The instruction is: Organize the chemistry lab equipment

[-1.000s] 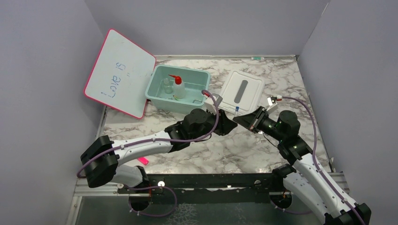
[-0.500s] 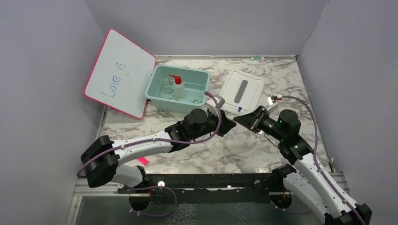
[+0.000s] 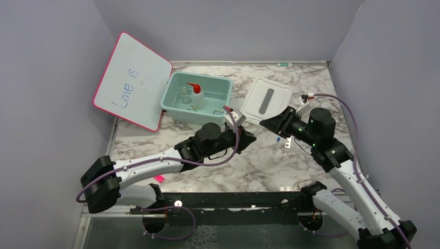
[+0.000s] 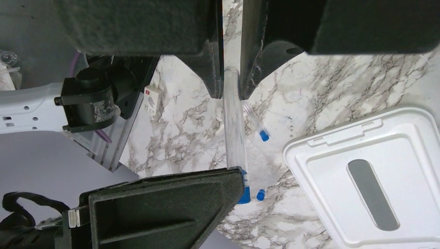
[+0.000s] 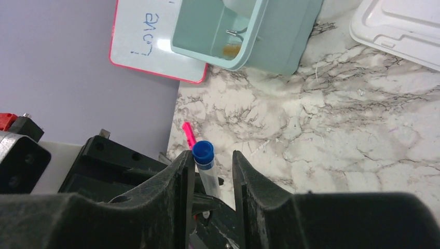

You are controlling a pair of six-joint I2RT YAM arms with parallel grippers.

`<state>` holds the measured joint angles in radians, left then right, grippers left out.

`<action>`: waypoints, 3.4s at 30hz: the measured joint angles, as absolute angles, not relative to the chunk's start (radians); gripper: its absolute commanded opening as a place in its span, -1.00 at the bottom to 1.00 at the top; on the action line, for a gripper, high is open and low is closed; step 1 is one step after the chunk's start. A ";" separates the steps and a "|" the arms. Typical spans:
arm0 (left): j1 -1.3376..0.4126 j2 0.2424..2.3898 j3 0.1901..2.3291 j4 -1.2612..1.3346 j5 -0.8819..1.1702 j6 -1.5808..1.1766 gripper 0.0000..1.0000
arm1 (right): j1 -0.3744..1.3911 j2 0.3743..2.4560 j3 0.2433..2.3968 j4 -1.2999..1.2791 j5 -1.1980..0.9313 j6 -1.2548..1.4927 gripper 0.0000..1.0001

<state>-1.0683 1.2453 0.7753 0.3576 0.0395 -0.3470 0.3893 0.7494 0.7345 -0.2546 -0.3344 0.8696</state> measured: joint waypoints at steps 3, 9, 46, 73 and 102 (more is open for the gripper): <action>-1.068 1.239 0.773 0.350 0.041 -0.318 -1.00 | 0.390 0.774 0.770 -0.293 -0.337 0.835 -0.28; -1.068 1.230 0.773 0.310 0.041 -0.277 -1.00 | 0.390 0.814 0.826 -0.343 -0.380 0.782 -0.38; -1.067 1.042 1.073 -0.329 -0.460 -0.361 0.53 | 0.392 0.889 0.873 -0.440 0.230 0.510 -0.83; -1.067 0.796 0.918 -0.368 -0.745 -0.333 0.56 | 0.392 1.071 0.580 -0.126 0.742 0.562 -0.87; -1.067 0.796 0.905 -0.360 -0.749 -0.336 0.57 | 0.392 1.117 0.523 0.061 0.747 0.469 -0.68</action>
<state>-1.0672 0.7959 0.9047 -0.3599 -0.7494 -0.3359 0.3916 1.1172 0.5232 0.0608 0.7467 0.4690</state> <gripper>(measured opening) 0.780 0.159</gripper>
